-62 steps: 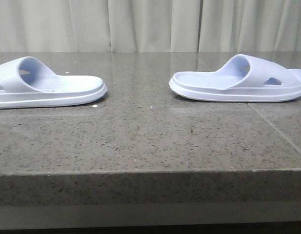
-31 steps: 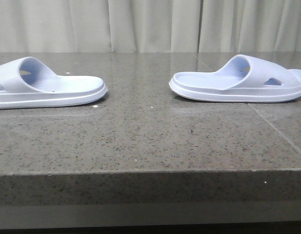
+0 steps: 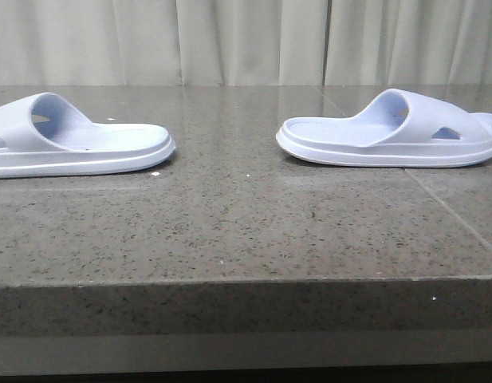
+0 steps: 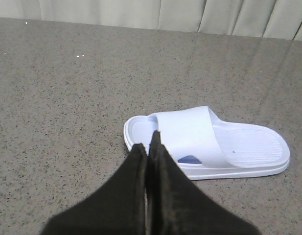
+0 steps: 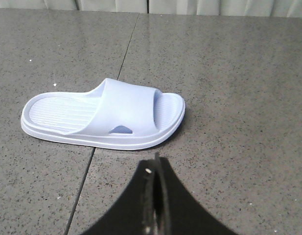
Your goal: Insert blue slippers together front up
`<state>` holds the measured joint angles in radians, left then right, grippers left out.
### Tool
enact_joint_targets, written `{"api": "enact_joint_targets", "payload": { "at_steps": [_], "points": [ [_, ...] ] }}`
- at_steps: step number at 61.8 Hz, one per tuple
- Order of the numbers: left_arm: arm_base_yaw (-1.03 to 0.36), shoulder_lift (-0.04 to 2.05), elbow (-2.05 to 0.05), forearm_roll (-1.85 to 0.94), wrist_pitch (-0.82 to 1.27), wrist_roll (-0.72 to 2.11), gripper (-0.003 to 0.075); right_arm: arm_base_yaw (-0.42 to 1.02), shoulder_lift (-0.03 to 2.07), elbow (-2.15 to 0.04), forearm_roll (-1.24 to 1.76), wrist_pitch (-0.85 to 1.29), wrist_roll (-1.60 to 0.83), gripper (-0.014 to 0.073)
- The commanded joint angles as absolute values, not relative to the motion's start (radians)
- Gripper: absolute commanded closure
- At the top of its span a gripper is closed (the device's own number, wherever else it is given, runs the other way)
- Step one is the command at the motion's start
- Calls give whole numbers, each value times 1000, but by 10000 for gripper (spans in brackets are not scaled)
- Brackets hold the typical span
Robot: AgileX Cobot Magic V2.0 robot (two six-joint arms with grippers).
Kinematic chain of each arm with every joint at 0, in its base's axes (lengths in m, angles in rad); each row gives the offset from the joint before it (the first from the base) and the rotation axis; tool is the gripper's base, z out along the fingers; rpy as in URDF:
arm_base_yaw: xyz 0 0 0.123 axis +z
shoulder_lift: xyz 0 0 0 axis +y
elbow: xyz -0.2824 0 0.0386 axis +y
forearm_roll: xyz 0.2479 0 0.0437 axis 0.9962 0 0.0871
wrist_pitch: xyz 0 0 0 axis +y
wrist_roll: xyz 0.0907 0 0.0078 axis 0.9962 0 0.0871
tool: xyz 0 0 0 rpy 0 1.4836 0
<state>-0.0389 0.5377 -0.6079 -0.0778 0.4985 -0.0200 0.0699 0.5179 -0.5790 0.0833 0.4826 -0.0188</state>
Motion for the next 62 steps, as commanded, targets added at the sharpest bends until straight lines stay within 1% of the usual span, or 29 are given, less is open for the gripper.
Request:
{"api": "enact_joint_targets", "payload": {
  "at_steps": [1, 16, 18, 20, 22, 24, 28, 29, 32, 35, 38, 40, 44, 53, 62],
  "points": [
    [-47, 562, -641, -84, 423, -22, 741, 66, 530, -613, 78, 411, -21, 660],
    [-47, 585, -641, -82, 429, -22, 738, 66, 530, -613, 76, 414, -23, 659],
    [-47, 585, -641, -82, 426, -22, 730, 66, 530, -613, 68, 416, -25, 655],
    [-47, 585, -641, -82, 423, -22, 704, 66, 530, -613, 59, 417, -25, 638],
    [-47, 585, -641, -82, 421, -21, 671, 66, 530, -613, 48, 418, -25, 615],
    [-47, 585, -641, -82, 421, -21, 616, 66, 530, -613, 38, 418, -25, 572],
    [-47, 585, -641, -82, 423, -21, 482, 66, 530, -613, 29, 420, -25, 481],
    [-47, 585, -641, -82, 423, -21, 432, 66, 530, -613, 27, 420, -25, 442],
    [-47, 585, -641, -82, 423, -21, 322, 66, 530, -613, 27, 420, -25, 348],
    [-47, 585, -641, -82, 423, -21, 241, 66, 530, -613, 27, 420, -25, 245],
    [-47, 585, -641, -82, 423, -21, 199, 66, 530, -613, 27, 420, -25, 182],
    [-47, 585, -641, -82, 423, -21, 194, 66, 530, -613, 27, 420, -25, 144],
    [-47, 585, -641, -82, 423, -21, 200, 66, 530, -613, 27, 420, -25, 114],
    [-47, 587, -653, -79, 452, -21, 207, 66, 530, -613, 27, 420, -25, 116],
    [-47, 630, -744, -33, 592, -21, 207, 66, 530, -613, 27, 420, -25, 116]
  ]
}}
